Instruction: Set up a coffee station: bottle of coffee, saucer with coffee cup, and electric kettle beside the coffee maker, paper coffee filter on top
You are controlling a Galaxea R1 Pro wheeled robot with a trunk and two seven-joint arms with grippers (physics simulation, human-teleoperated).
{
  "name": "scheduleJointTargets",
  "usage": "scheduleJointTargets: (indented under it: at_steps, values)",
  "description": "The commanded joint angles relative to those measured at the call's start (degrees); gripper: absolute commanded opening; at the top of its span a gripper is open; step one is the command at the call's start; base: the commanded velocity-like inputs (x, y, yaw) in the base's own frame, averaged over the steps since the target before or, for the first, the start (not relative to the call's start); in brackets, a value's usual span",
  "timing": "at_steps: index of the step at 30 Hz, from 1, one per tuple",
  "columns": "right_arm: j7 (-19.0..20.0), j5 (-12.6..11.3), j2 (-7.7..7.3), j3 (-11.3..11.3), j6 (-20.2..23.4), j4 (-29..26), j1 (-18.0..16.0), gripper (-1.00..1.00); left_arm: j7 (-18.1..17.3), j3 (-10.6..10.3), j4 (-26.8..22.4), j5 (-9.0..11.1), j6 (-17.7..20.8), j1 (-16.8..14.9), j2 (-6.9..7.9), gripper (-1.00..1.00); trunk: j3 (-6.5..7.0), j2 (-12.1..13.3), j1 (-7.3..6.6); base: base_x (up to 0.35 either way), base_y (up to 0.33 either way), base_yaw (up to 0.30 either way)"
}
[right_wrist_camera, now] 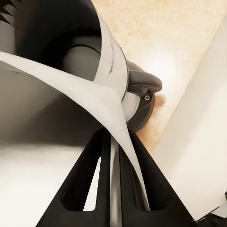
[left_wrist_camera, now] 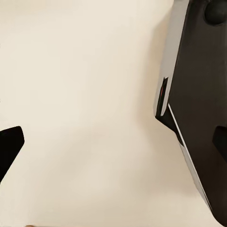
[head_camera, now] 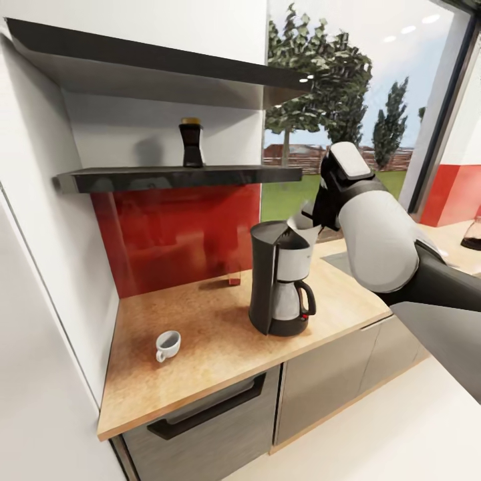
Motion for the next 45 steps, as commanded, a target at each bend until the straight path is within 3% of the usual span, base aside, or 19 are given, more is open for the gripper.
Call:
scheduleJointTargets:
  at_steps: [1, 14, 35, 45]
  values:
    - [-0.53, -0.44, 0.03, -0.07, 0.28, -0.03, 0.0, -1.0, -0.04, 0.35, 0.07, 0.24, -0.3, 0.0, 0.01, 1.0, 0.08, -0.02, 0.02, 0.045, 0.134, 0.0]
    - [-0.53, -0.44, 0.03, -0.1, 0.28, 0.13, 0.0, -1.0, -0.04, 0.16, 0.14, 0.16, -0.44, 0.02, 0.04, 1.0, 1.18, -0.02, 0.02, 0.097, 0.088, 0.0]
    - [-0.47, -0.44, 0.03, -0.11, 0.25, 0.21, 1.29, -1.0, -0.04, 0.14, 0.23, 0.06, -0.23, 0.03, -0.05, 1.0, 1.25, -0.02, 0.02, 0.025, 0.0, 0.0]
    - [1.55, -0.36, 0.03, -0.11, 0.28, 0.18, 1.92, -1.0, -0.04, 0.14, 0.39, 0.04, -0.3, 0.04, -0.05, 1.0, 1.25, -0.02, 0.02, 0.046, 0.0, 0.0]
